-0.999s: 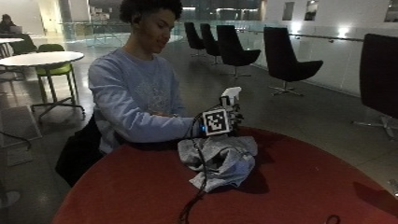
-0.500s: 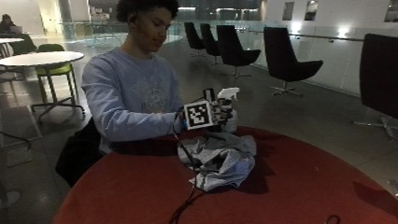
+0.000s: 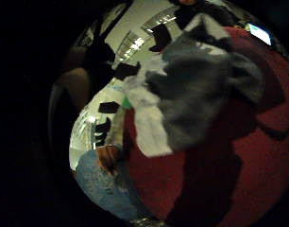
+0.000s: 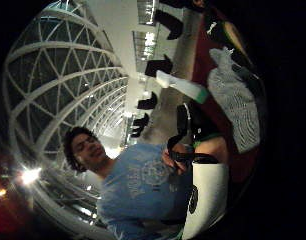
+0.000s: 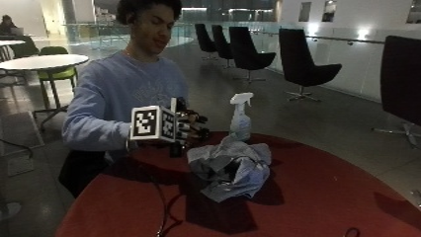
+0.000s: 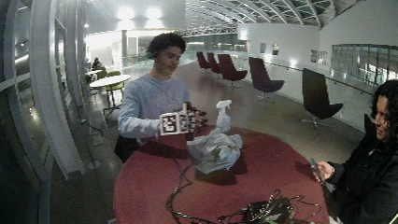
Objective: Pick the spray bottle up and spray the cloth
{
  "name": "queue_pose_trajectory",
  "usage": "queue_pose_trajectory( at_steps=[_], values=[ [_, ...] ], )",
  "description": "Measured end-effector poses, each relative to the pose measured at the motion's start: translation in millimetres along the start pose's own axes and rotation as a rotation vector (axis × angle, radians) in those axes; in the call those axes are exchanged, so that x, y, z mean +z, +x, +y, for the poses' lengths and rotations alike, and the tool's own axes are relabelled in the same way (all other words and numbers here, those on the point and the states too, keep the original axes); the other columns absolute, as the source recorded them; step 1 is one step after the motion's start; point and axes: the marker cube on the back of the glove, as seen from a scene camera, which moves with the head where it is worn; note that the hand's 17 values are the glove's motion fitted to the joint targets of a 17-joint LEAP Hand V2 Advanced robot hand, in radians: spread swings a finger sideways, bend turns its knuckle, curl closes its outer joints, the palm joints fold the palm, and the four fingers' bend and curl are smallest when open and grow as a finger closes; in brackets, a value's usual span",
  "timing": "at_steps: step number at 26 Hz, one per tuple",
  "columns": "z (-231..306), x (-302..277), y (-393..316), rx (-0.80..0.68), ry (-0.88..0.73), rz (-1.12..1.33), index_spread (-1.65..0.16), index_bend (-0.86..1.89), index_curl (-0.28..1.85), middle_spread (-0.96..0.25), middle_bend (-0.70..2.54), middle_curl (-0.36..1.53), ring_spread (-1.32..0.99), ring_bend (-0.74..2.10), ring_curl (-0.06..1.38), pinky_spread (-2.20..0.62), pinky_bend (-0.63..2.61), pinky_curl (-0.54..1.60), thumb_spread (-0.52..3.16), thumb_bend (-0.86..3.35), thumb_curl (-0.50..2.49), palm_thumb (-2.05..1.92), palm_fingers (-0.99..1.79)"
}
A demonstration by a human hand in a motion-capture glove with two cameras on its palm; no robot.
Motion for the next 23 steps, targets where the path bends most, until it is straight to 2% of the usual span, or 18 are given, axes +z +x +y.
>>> queue_pose_trajectory(
  at_steps=[5,13,23],
  values=[
    [29.5,-39.0,38.4,0.11,0.068,0.096,-0.31,0.13,0.24,-0.04,0.29,0.43,-0.01,0.42,0.34,0.13,0.23,0.34,1.03,-0.03,0.5,0.86,0.75],
    [61.7,-69.5,82.8,0.23,0.099,0.425,-0.31,0.14,0.26,-0.03,0.28,0.43,0.01,0.36,0.33,0.16,0.2,0.34,1.06,-0.02,0.49,0.85,0.72],
    [69.2,-76.5,92.7,0.242,0.106,0.517,-0.31,0.13,0.27,-0.03,0.25,0.42,0.02,0.34,0.32,0.18,0.2,0.34,1.08,-0.02,0.48,0.84,0.72]
  ],
)
